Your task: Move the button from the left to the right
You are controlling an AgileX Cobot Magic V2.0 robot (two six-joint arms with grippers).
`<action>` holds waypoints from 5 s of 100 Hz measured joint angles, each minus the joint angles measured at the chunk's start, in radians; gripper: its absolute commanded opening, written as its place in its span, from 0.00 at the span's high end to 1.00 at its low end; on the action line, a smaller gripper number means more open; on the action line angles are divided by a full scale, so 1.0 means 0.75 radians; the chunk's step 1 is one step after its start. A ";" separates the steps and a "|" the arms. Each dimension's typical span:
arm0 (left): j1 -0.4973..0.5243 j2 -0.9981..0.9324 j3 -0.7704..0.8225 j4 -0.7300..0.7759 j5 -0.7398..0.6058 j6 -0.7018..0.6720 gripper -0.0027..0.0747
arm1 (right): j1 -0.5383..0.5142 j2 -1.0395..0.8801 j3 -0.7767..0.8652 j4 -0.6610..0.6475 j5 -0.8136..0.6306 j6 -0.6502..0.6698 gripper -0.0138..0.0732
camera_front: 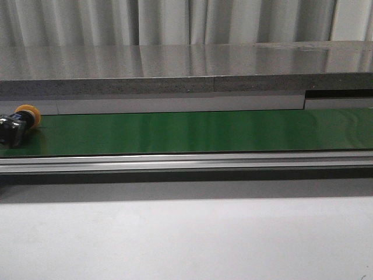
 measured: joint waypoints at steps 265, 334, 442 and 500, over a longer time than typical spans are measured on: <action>-0.001 -0.685 0.559 -0.002 -0.147 0.000 0.99 | 0.000 0.000 0.000 0.000 -0.098 0.000 0.92; -0.001 -0.685 0.559 -0.002 -0.147 0.000 0.99 | 0.000 0.533 -0.670 0.000 0.561 0.000 0.92; -0.001 -0.685 0.559 -0.002 -0.147 0.000 0.99 | 0.000 1.008 -1.012 0.065 0.868 0.000 0.14; -0.001 -0.685 0.559 -0.002 -0.147 0.000 0.99 | 0.000 1.320 -1.149 0.288 0.794 -0.119 0.11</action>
